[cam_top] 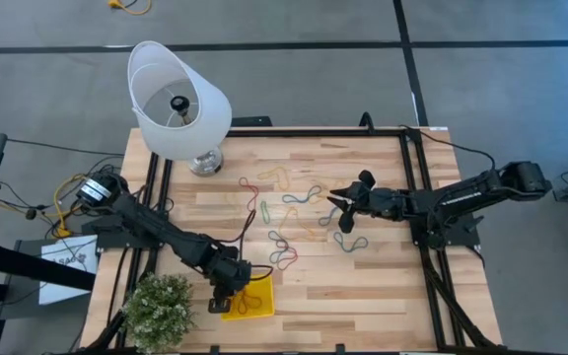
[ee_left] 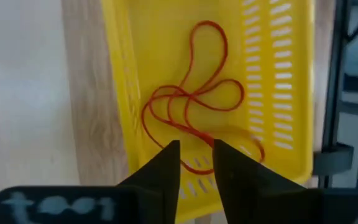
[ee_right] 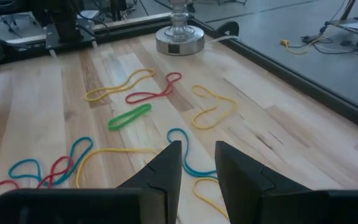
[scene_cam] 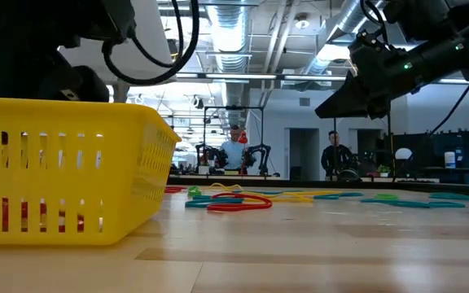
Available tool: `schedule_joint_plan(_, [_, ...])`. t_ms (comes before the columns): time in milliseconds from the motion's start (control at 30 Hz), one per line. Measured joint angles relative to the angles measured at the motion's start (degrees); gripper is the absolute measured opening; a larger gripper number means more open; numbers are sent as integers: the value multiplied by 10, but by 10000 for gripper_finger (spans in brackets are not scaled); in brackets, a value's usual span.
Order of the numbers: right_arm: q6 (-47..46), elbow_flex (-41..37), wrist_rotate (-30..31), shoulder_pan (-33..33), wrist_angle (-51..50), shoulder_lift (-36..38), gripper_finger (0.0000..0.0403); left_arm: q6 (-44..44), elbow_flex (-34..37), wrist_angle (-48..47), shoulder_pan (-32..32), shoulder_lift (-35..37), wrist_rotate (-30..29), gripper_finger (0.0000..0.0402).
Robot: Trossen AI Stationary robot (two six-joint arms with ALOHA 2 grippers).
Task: Pick and place items into bin
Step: Put the red rubber band into the yellow bin
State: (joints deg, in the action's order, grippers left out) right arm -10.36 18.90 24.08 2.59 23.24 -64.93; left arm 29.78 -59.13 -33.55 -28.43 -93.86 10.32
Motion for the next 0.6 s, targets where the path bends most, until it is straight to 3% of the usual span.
schedule_joint_plan(200, [5,0,-2,-20,23,0,92,-57,-33,-8,6,1,-49,89])
schedule_joint_plan(300, [38,5,-53,-35,51,0,92,-97,-62,-52,15,1,-112,83])
schedule_joint_plan(433, [59,34,-134,-48,58,-8,92,-142,-105,-160,33,1,-224,73])
schedule_joint_plan(600, [88,80,-152,-59,56,-63,92,-127,-158,-367,63,12,-351,68])
